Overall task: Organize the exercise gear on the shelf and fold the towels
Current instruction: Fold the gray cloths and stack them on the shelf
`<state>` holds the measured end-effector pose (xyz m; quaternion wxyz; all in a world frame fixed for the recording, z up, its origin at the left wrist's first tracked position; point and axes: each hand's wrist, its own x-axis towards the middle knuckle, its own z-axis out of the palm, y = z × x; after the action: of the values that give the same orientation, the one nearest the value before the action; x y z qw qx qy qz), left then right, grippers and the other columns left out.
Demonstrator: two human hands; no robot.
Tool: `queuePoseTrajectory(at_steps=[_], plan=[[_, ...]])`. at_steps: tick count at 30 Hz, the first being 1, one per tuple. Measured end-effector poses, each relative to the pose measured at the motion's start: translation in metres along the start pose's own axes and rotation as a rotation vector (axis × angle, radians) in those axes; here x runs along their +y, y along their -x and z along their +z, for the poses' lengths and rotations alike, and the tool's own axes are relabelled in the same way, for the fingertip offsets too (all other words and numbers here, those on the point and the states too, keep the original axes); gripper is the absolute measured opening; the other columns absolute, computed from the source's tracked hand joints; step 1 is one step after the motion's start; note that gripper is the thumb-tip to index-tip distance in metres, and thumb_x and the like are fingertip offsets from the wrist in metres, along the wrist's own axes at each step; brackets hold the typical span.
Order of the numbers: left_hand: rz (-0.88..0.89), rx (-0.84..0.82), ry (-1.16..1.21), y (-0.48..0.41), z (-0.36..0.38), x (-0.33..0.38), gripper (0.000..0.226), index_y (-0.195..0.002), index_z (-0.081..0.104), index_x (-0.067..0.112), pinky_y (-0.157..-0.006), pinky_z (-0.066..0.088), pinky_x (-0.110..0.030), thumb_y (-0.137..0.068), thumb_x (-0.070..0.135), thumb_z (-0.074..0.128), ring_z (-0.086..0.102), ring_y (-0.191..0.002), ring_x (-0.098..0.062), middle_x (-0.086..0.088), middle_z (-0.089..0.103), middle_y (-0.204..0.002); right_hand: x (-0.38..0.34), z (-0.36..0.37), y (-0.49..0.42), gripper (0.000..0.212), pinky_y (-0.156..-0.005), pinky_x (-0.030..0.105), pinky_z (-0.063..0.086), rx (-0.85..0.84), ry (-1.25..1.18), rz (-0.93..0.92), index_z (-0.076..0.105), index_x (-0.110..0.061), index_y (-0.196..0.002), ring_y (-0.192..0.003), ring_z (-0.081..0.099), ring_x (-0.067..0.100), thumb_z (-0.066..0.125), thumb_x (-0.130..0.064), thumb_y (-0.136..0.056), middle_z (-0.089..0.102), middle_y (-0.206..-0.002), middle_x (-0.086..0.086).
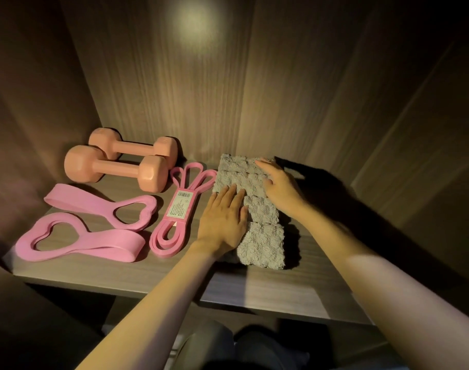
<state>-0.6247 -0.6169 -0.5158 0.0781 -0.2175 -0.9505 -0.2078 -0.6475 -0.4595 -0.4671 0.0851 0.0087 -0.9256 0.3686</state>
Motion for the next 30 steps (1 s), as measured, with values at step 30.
queuePoseTrajectory(at_steps=[30], plan=[[0.044,0.093,0.079,0.065,-0.082,0.038,0.057,-0.151,0.019,0.025,-0.121,0.009,-0.035,-0.099,0.038,0.039,0.007,-0.147,-0.015,0.005,0.018,-0.158,-0.058,-0.046,0.153,0.058,-0.102,0.037,0.044,-0.078,0.401,0.054,0.006,-0.033,-0.152,-0.13,0.046,0.013,0.031,-0.045,-0.101,0.025,-0.155,-0.01]])
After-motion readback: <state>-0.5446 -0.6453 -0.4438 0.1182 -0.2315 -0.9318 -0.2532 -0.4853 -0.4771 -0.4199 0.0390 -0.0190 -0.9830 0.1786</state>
